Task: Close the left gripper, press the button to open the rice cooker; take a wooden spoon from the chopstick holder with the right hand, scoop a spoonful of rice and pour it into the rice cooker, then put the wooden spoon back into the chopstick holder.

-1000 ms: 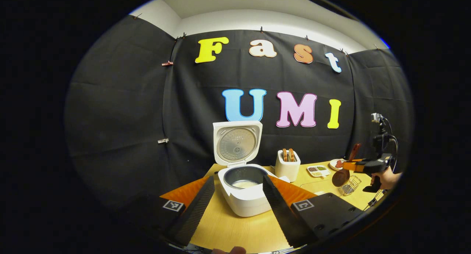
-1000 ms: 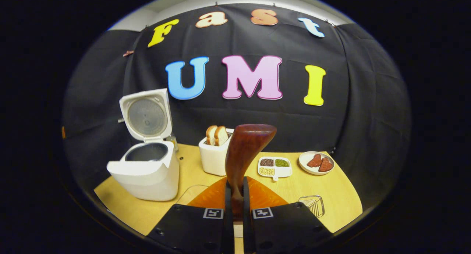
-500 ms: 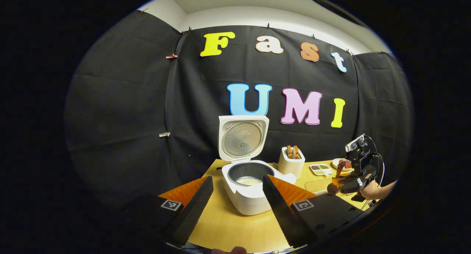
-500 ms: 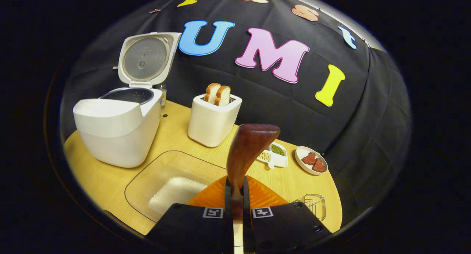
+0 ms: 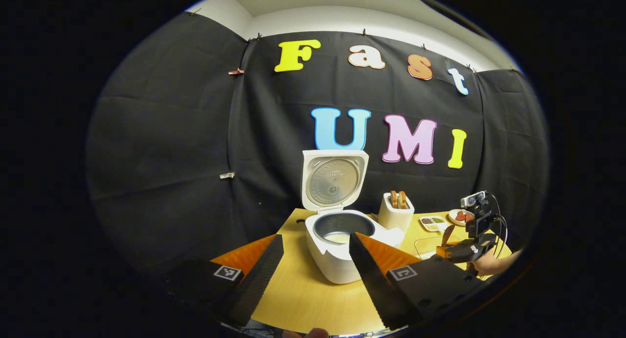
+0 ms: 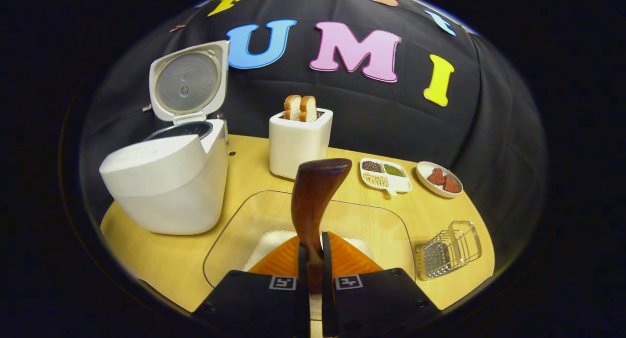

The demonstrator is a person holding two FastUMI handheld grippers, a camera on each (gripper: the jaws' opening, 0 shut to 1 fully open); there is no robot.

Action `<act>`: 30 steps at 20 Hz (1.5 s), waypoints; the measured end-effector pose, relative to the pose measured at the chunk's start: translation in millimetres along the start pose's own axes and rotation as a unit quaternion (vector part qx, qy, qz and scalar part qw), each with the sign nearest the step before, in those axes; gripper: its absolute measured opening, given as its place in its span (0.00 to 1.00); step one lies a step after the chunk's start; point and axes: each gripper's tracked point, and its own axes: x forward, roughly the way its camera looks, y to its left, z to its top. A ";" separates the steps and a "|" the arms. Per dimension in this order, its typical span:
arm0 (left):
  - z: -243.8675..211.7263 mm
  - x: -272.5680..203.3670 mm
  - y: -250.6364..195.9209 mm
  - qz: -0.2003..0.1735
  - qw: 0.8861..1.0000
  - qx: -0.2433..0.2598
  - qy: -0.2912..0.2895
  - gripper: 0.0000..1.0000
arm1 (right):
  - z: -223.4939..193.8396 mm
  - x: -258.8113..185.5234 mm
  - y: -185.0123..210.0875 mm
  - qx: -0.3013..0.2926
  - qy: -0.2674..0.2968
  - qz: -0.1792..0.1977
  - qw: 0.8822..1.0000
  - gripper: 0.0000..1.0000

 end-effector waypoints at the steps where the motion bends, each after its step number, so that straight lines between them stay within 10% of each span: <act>1: -0.4 -1.3 3.9 0.004 1.000 0.000 0.002 0.94 | 0.4 1.6 2.3 0.037 0.004 0.005 0.999 0.14; 9: -6.3 -14.4 18.6 0.021 1.000 -0.013 0.010 0.94 | 2.0 8.7 4.9 0.226 0.013 0.031 0.974 0.14; 15: -4.1 -18.7 18.1 0.024 1.000 -0.008 0.009 0.94 | -2.5 9.0 -8.0 0.376 0.016 0.062 0.924 0.14; 30: 6.3 -24.2 12.1 0.023 1.000 -0.015 -0.004 0.94 | 43.8 -36.0 -66.7 0.475 -0.067 0.099 0.872 0.13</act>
